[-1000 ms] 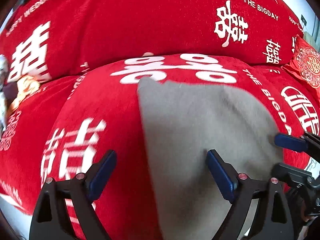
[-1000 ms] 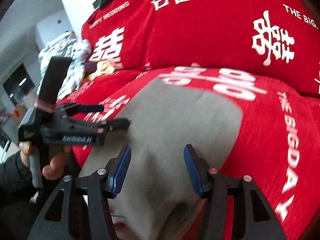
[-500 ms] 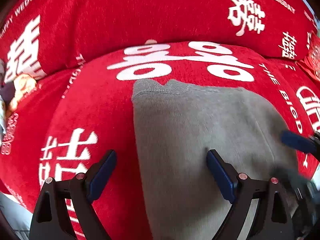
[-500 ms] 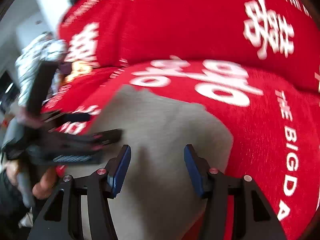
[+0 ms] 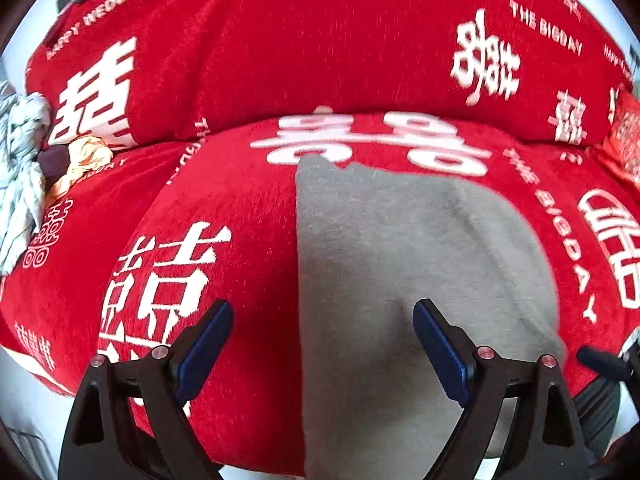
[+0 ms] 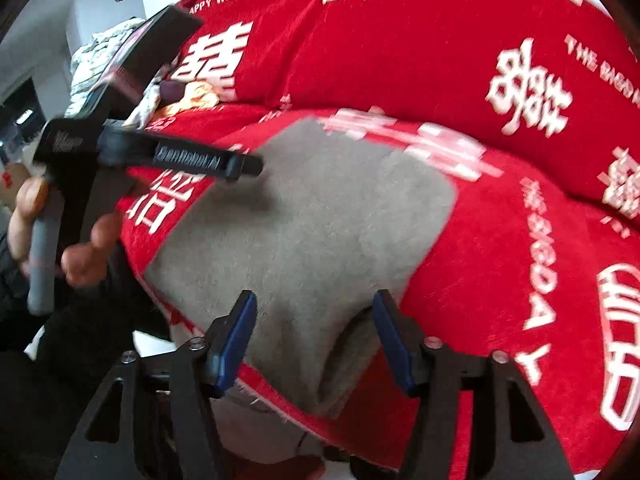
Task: Fold small clothes
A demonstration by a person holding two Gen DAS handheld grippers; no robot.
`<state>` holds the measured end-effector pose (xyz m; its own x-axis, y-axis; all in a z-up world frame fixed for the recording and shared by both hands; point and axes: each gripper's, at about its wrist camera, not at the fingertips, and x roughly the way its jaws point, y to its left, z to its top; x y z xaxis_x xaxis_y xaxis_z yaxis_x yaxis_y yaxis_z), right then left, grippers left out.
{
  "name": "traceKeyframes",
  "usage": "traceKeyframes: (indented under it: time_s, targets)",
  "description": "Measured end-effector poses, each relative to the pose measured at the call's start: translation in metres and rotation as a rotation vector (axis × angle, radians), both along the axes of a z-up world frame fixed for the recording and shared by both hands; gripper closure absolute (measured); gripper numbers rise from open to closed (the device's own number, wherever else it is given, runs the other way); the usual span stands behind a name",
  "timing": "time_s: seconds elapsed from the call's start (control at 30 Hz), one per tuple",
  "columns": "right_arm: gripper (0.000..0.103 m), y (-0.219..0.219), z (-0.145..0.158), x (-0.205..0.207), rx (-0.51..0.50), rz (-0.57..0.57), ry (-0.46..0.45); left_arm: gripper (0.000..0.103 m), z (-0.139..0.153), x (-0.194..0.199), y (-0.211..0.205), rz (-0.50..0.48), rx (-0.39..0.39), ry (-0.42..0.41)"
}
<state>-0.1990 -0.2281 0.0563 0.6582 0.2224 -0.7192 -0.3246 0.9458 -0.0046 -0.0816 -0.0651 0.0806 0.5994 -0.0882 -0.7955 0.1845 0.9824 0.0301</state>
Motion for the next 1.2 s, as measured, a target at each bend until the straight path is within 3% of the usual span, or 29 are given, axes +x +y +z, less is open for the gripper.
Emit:
traceKeyframes:
  time_s: [0.1, 0.4, 1.2]
  targets:
    - [0.031, 0.001, 0.007, 0.007, -0.033, -0.059, 0.01, 0.011, 0.008, -0.017, 0.003, 0.063, 0.0, -0.075]
    - [0.031, 0.0, 0.006, 0.026, -0.051, -0.153, 0.059, 0.011, 0.003, -0.043, -0.004, 0.001, 0.042, -0.059]
    - [0.031, 0.004, 0.006, 0.03, -0.076, -0.142, 0.051, 0.011, -0.001, -0.052, -0.009, -0.031, 0.048, -0.042]
